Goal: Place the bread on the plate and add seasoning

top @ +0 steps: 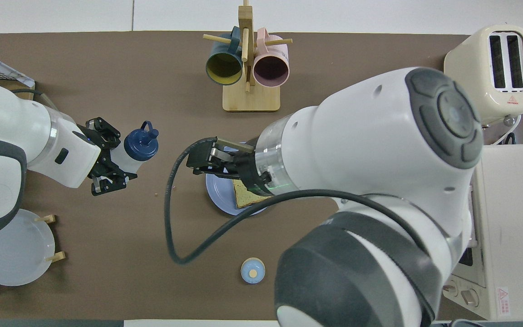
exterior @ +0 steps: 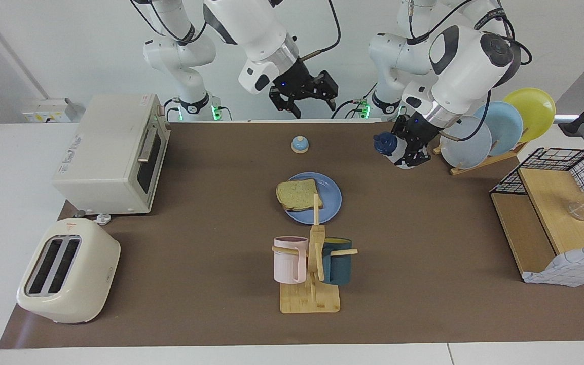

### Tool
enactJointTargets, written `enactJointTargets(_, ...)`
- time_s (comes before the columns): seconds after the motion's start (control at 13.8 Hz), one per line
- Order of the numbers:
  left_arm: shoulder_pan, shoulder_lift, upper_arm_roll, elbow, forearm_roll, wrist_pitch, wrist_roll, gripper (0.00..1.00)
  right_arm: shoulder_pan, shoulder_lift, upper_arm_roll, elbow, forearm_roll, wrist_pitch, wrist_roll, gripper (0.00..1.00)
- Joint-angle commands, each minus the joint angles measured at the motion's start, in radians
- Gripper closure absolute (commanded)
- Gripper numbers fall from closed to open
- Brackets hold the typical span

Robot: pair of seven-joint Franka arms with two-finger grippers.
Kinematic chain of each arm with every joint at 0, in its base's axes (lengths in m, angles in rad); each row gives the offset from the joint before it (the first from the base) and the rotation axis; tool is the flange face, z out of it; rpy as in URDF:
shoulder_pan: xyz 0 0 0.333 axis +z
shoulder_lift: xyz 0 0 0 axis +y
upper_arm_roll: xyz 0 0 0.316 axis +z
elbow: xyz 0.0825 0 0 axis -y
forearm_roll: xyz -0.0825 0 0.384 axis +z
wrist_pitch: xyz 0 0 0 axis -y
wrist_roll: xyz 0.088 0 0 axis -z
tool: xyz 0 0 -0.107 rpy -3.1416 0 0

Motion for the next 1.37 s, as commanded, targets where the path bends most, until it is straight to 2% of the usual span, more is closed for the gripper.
enactJointTargets(0.0,-0.017,-0.044,0.008,-0.041,-0.017,-0.029,0.019,1.0,0.009,0.017,0.007,0.002,-0.007,0.049,0.033,0.0)
enactJointTargets(0.14,-0.017,-0.056,0.008,-0.056,-0.02,-0.04,0.019,1.0,0.045,0.046,0.007,0.029,-0.087,0.049,0.031,0.0)
enactJointTargets(0.29,-0.018,-0.059,0.008,-0.064,-0.029,-0.043,0.018,1.0,0.088,0.116,0.007,0.105,-0.153,0.048,0.035,0.05)
enactJointTargets(0.51,-0.043,-0.069,0.009,-0.075,-0.031,-0.053,0.013,1.0,0.096,0.132,0.007,0.129,-0.153,0.053,0.051,0.14)
enactJointTargets(0.65,-0.046,-0.073,0.008,-0.079,-0.031,-0.05,0.012,1.0,0.096,0.161,0.005,0.181,-0.158,0.068,0.111,0.17)
enactJointTargets(1.01,-0.055,-0.079,0.006,-0.095,-0.031,-0.05,0.012,1.0,0.119,0.196,0.002,0.207,-0.165,0.138,0.143,0.27)
enactJointTargets(1.16,-0.055,-0.081,0.005,-0.095,-0.032,-0.05,0.012,1.0,0.13,0.211,0.005,0.206,-0.231,0.143,0.142,0.31)
enactJointTargets(1.3,-0.057,-0.081,0.005,-0.096,-0.032,-0.051,0.01,1.0,0.131,0.213,0.005,0.206,-0.233,0.142,0.146,0.37)
